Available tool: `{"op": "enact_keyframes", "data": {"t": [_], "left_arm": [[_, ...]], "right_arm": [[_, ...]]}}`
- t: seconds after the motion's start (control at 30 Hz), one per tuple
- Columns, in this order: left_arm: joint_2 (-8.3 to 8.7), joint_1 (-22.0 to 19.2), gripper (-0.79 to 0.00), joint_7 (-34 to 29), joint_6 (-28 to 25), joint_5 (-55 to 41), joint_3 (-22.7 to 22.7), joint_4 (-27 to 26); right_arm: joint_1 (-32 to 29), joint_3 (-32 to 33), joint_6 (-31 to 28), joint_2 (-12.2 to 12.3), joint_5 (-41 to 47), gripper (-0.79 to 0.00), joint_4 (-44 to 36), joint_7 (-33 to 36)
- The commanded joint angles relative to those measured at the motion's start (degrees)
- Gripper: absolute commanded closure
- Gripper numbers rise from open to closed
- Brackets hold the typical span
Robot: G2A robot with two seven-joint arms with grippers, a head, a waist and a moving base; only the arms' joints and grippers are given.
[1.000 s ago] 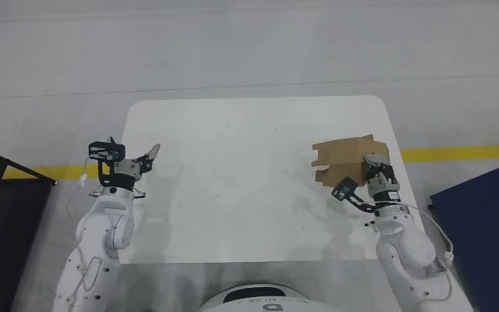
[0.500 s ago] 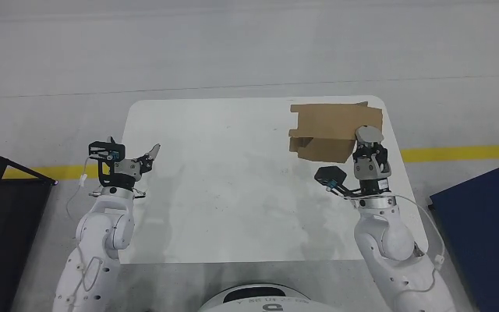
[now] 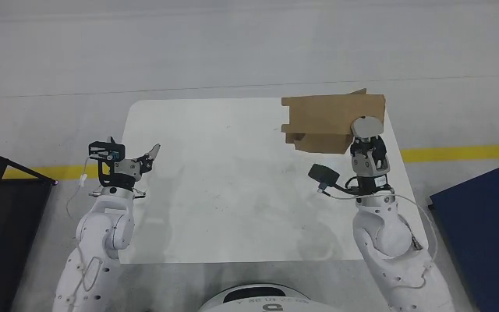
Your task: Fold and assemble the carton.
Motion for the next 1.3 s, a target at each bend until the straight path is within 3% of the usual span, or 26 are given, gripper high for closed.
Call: {"op": "enact_keyframes", "data": {"t": [0.0,0.27,0.7,0.9,1.03,1.27], "left_arm": [[0.0,0.0,-0.785,0.0,0.0,0.0,0.0,0.0],[0.0,0.0,-0.785,0.0,0.0,0.0,0.0,0.0],[0.0,0.0,-0.785,0.0,0.0,0.0,0.0,0.0],[0.0,0.0,-0.785,0.0,0.0,0.0,0.0,0.0],[0.0,0.0,-0.785,0.0,0.0,0.0,0.0,0.0],[0.0,0.0,-0.785,0.0,0.0,0.0,0.0,0.0]], "right_arm": [[1.17,-2.19,1.89,-0.33,-6.4,0.0,0.5,-0.19],[4.99,-4.5,3.29,-0.69,-7.82,0.0,3.1,-5.29],[5.04,-4.56,3.12,-0.7,-7.22,0.0,3.09,-5.43],[7.4,-11.47,-9.69,-1.63,32.13,0.0,3.03,-13.14],[10.02,-13.03,-22.86,-2.46,61.89,0.0,4.07,-18.1],[13.02,-16.03,-43.91,-3.76,98.48,0.0,7.76,-19.07]]}}
